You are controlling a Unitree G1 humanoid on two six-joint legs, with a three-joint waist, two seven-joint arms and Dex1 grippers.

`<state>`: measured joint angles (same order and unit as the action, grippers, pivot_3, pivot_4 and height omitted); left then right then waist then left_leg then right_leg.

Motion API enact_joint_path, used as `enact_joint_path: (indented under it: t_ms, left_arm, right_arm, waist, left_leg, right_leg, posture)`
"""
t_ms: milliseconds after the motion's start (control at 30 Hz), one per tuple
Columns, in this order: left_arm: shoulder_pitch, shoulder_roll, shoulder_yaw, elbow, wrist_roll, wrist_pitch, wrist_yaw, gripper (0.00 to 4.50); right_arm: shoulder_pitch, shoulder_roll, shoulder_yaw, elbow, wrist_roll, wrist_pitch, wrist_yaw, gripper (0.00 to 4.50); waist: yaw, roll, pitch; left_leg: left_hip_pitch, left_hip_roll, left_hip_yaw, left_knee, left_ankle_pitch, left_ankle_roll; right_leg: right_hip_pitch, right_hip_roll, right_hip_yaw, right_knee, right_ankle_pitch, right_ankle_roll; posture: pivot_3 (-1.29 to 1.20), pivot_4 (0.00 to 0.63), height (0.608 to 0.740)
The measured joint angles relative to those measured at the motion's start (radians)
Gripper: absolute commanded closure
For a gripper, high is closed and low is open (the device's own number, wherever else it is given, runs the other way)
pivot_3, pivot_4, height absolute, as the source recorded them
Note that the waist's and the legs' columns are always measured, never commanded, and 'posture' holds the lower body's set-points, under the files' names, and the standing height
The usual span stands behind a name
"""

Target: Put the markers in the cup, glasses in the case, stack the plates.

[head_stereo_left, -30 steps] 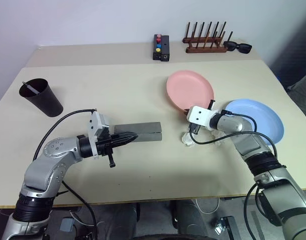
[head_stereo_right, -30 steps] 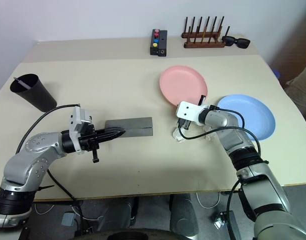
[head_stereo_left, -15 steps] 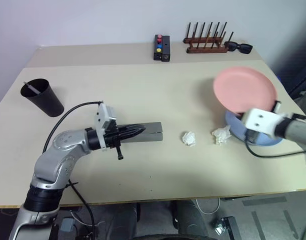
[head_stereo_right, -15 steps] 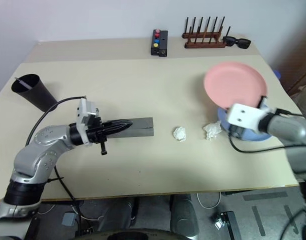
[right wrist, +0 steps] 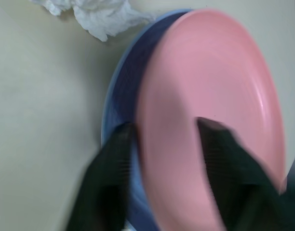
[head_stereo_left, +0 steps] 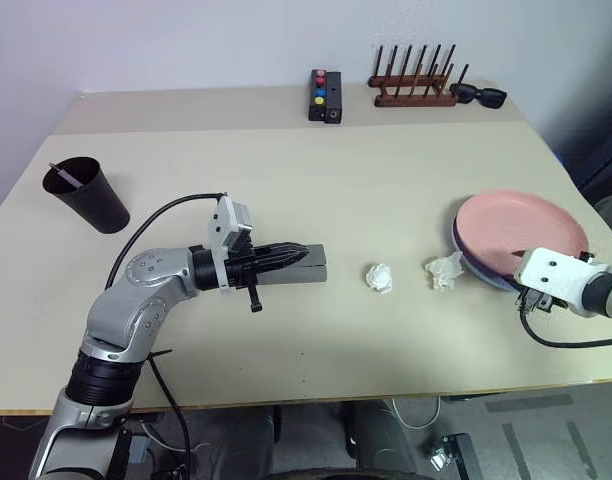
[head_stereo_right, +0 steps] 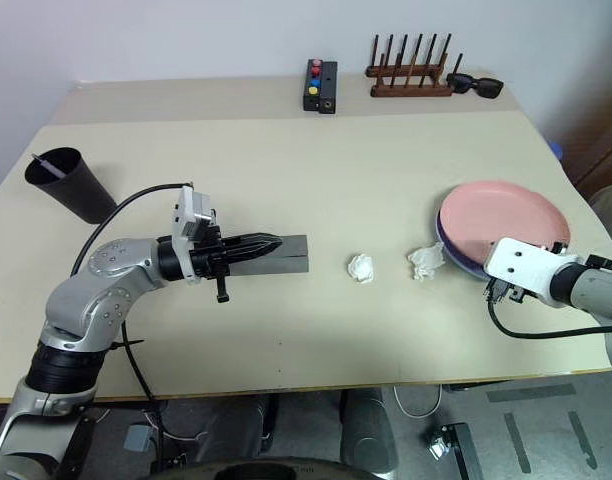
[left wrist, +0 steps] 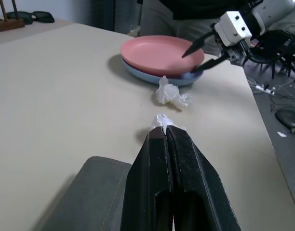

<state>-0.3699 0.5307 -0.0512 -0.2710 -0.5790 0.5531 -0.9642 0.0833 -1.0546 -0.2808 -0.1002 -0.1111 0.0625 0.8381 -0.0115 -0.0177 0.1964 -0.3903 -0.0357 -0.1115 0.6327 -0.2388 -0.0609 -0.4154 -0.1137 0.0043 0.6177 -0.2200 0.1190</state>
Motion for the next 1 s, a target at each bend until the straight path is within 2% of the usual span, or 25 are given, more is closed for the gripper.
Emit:
enact_joint_path:
  t_ms: [133, 267, 367, 400, 433, 633, 867, 967, 1000]
  left_arm:
    - [0.004, 0.001, 0.000, 0.028, 0.001, -0.018, -0.021, 4.50]
    - [0.003, -0.002, -0.001, 0.060, 0.004, -0.047, -0.037, 4.50]
    - [0.003, -0.004, -0.004, 0.064, 0.005, -0.056, -0.036, 4.50]
    - [0.002, -0.005, -0.004, 0.063, 0.005, -0.056, -0.034, 4.50]
    - [0.001, -0.006, -0.006, 0.061, 0.004, -0.056, -0.032, 4.50]
    - [0.002, -0.006, -0.006, 0.032, 0.000, -0.029, -0.008, 4.50]
    - [0.006, -0.003, 0.002, -0.007, -0.014, 0.008, 0.014, 4.50]
    - [0.016, -0.001, 0.008, -0.007, -0.020, 0.008, 0.016, 4.50]
    - [0.024, 0.000, 0.008, -0.007, -0.020, 0.007, 0.015, 4.50]
  right_arm:
    - [0.028, 0.010, -0.048, -0.045, 0.057, 0.008, 0.024, 1.55]
    - [0.006, 0.068, -0.092, -0.163, 0.228, 0.117, 0.064, 1.55]
    - [-0.026, 0.120, -0.051, -0.257, 0.336, 0.232, 0.076, 0.66]
    - [-0.048, 0.146, -0.017, -0.278, 0.351, 0.259, 0.066, 0.19]
    - [-0.066, 0.170, 0.017, -0.293, 0.356, 0.274, 0.056, 0.04]
    - [-0.175, 0.335, 0.263, -0.313, 0.341, 0.353, -0.029, 0.04]
    - [-0.203, 0.402, 0.368, -0.235, 0.280, 0.366, -0.086, 0.04]
    - [-0.208, 0.406, 0.383, -0.210, 0.268, 0.365, -0.095, 0.86]
    - [-0.209, 0.405, 0.382, -0.204, 0.261, 0.365, -0.098, 1.38]
  waist:
    - [0.000, 0.000, 0.000]
    - [-0.003, 0.000, 0.000]
    - [0.000, 0.000, 0.000]
    - [0.000, 0.000, 0.000]
    - [0.000, 0.000, 0.000]
    - [0.000, 0.000, 0.000]
    - [0.000, 0.000, 0.000]
    - [-0.002, 0.000, 0.000]
    - [-0.002, 0.000, 0.000]
  left_leg:
    - [0.000, 0.000, 0.000, 0.000, 0.000, 0.000]
    - [0.001, 0.000, -0.001, 0.000, 0.000, 0.000]
    - [0.001, 0.000, -0.001, 0.000, 0.000, 0.000]
    - [0.001, 0.000, -0.002, 0.000, 0.000, 0.000]
    - [0.001, 0.000, -0.002, 0.000, 0.000, 0.000]
    - [0.001, 0.000, -0.002, 0.000, 0.000, 0.000]
    - [0.000, 0.000, -0.003, 0.000, 0.000, 0.000]
    - [0.001, 0.000, -0.003, 0.000, 0.000, 0.000]
    - [0.000, 0.000, -0.003, -0.001, 0.000, 0.000]
  right_leg:
    - [0.001, 0.000, 0.000, 0.000, 0.000, 0.000]
    - [0.001, 0.000, 0.000, 0.000, 0.000, 0.000]
    - [0.002, 0.000, -0.001, -0.001, 0.000, 0.000]
    - [0.002, 0.000, -0.001, -0.002, 0.000, 0.000]
    - [0.002, 0.000, -0.001, -0.002, 0.000, 0.000]
    - [0.002, 0.000, -0.002, -0.002, 0.000, 0.000]
    - [0.002, 0.000, -0.002, -0.003, 0.000, 0.000]
    - [0.002, 0.000, -0.002, -0.003, 0.000, 0.000]
    - [0.002, 0.000, -0.002, -0.003, 0.000, 0.000]
  posture:
    - [0.00, 0.150, 0.734]
    - [0.00, 0.150, 0.734]
    - [0.00, 0.150, 0.734]
    - [0.00, 0.150, 0.734]
    - [0.00, 0.150, 0.734]
    - [0.00, 0.150, 0.734]
    - [0.00, 0.150, 0.734]
    - [0.00, 0.150, 0.734]
    - [0.00, 0.150, 0.734]
